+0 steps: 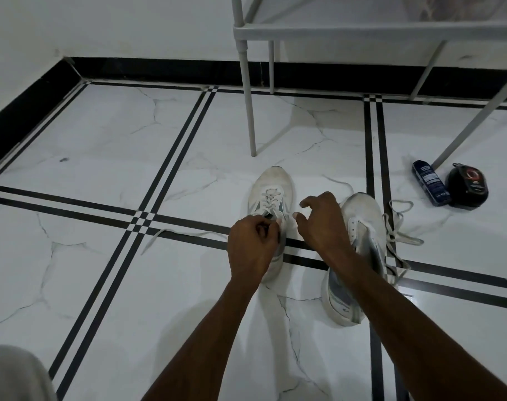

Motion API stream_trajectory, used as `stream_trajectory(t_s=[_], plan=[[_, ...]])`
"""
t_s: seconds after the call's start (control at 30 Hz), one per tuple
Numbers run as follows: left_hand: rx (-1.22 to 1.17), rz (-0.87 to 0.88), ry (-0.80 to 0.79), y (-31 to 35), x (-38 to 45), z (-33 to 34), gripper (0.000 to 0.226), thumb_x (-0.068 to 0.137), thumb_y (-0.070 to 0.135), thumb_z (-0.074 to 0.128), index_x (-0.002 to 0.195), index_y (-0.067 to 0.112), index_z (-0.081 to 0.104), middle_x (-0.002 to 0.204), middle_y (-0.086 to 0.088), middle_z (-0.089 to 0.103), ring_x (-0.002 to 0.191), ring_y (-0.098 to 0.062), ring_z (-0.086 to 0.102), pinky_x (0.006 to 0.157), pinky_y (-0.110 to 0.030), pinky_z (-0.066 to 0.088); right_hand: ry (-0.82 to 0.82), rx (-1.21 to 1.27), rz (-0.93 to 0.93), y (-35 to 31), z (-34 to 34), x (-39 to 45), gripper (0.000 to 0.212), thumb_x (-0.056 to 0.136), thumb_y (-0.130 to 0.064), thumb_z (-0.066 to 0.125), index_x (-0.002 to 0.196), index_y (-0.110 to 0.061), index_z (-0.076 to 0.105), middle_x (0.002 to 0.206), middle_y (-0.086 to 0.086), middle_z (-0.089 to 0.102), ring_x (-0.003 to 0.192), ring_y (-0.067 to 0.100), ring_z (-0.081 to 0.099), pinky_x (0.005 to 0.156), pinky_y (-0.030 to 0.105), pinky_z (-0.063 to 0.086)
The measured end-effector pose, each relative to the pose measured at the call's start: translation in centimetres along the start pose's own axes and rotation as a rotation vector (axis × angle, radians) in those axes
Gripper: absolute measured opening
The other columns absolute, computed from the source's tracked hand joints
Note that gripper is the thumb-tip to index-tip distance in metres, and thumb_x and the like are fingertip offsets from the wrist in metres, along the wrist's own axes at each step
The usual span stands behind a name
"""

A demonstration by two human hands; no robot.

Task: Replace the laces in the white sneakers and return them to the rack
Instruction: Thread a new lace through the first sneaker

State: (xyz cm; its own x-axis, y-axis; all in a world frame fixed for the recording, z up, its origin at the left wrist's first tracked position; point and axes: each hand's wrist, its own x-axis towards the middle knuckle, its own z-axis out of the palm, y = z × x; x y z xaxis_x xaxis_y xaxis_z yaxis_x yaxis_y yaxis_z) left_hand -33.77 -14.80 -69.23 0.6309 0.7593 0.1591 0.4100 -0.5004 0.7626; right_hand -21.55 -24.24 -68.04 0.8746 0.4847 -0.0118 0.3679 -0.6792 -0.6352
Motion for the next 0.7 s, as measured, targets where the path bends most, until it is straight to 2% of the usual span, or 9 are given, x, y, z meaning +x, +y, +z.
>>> stream_trajectory(t_s=[0.03, 0.1, 0.17, 0.23, 0.37, 0.43, 0.5, 0.57, 0.7], plan=[[-0.005, -0.024, 0.054, 0.1, 0.1, -0.2, 0.031, 0.092, 0.038, 0.069, 0.067, 0.023, 0.061, 0.06, 0.011, 0.054, 0.059, -0.008, 0.053, 0.057, -0.019, 0.035, 0.003, 0.032, 0.034, -0.2, -0.1, -0.1, 0.019, 0.088, -0.027, 0.072, 0.092, -0.008, 0.072, 0.098, 0.007, 0.063, 0.081, 0.017, 0.061, 0.07, 0.02, 0.039], [-0.016, -0.11, 0.172, 0.0, 0.3, -0.6, 0.031, 0.094, 0.039, 0.067, 0.073, 0.017, 0.06, 0.069, 0.004, 0.058, 0.068, -0.012, 0.056, 0.06, -0.021, 0.038, -0.122, 0.122, 0.16, -0.4, -0.1, 0.1, 0.039, 0.089, -0.04, 0.07, 0.076, -0.003, 0.073, 0.081, 0.011, 0.072, 0.074, 0.022, 0.066, 0.068, 0.025, 0.043], [-0.044, -0.221, 0.206, -0.5, 0.7, -0.8, 0.033, 0.094, 0.042, 0.065, 0.077, 0.014, 0.063, 0.071, 0.0, 0.061, 0.07, -0.017, 0.06, 0.058, -0.018, 0.035, -0.291, 0.326, 0.337, -1.0, -0.1, -0.2, 0.052, 0.089, -0.05, 0.067, 0.078, 0.001, 0.072, 0.073, 0.013, 0.072, 0.06, 0.021, 0.061, 0.06, 0.027, 0.046], [-0.047, -0.278, 0.157, -1.3, 1.1, -0.7, 0.039, 0.091, 0.051, 0.067, 0.08, 0.014, 0.068, 0.069, -0.001, 0.063, 0.069, -0.015, 0.061, 0.059, -0.017, 0.037, -0.356, 0.531, 0.457, -1.6, 0.4, -0.5, 0.047, 0.088, -0.052, 0.068, 0.085, -0.004, 0.068, 0.072, 0.009, 0.069, 0.053, 0.015, 0.056, 0.051, 0.024, 0.044], [-0.159, -0.313, 0.057, -1.7, 1.7, -0.6, 0.04, 0.091, 0.057, 0.064, 0.085, 0.019, 0.078, 0.066, 0.0, 0.069, 0.066, -0.013, 0.065, 0.063, -0.022, 0.048, -0.283, 0.701, 0.508, -2.5, 1.0, -0.4, 0.03, 0.088, -0.045, 0.071, 0.092, -0.016, 0.066, 0.084, 0.002, 0.067, 0.067, 0.014, 0.058, 0.053, 0.023, 0.043], [-0.259, -0.391, 0.009, -1.5, 2.2, -0.5, 0.039, 0.091, 0.054, 0.066, 0.084, 0.019, 0.08, 0.067, 0.001, 0.072, 0.066, -0.01, 0.066, 0.067, -0.022, 0.052, -0.306, 0.812, 0.556, -2.9, 1.0, -0.4, 0.023, 0.089, -0.038, 0.072, 0.089, -0.015, 0.069, 0.077, 0.001, 0.064, 0.061, 0.013, 0.052, 0.051, 0.023, 0.042], [-0.389, -0.48, -0.009, -1.6, 2.8, -0.5, 0.031, 0.086, 0.046, 0.076, 0.089, 0.016, 0.081, 0.077, 0.001, 0.077, 0.077, -0.014, 0.072, 0.079, -0.033, 0.06, -0.317, 0.839, 0.551, -3.2, 1.1, -0.7, 0.017, 0.09, -0.032, 0.072, 0.086, -0.016, 0.068, 0.074, -0.001, 0.063, 0.058, 0.011, 0.051, 0.048, 0.021, 0.043], [-0.504, -0.541, 0.008, -1.6, 3.4, -0.6, 0.022, 0.082, 0.031, 0.083, 0.086, 0.009, 0.08, 0.081, -0.004, 0.077, 0.082, -0.021, 0.073, 0.086, -0.042, 0.061, -0.303, 0.852, 0.532, -3.3, 1.3, -0.7, 0.014, 0.09, -0.029, 0.073, 0.084, -0.018, 0.066, 0.077, -0.001, 0.065, 0.062, 0.013, 0.054, 0.05, 0.023, 0.045], [-0.443, -0.475, 0.095, -1.3, 3.6, -0.5, 0.022, 0.088, 0.023, 0.078, 0.085, 0.003, 0.068, 0.083, -0.012, 0.072, 0.08, -0.023, 0.069, 0.082, -0.043, 0.058, -0.289, 0.876, 0.541, -3.1, 1.4, -0.9, 0.019, 0.087, -0.029, 0.076, 0.074, -0.019, 0.065, 0.07, 0.0, 0.063, 0.063, 0.016, 0.052, 0.053, 0.025, 0.046]])
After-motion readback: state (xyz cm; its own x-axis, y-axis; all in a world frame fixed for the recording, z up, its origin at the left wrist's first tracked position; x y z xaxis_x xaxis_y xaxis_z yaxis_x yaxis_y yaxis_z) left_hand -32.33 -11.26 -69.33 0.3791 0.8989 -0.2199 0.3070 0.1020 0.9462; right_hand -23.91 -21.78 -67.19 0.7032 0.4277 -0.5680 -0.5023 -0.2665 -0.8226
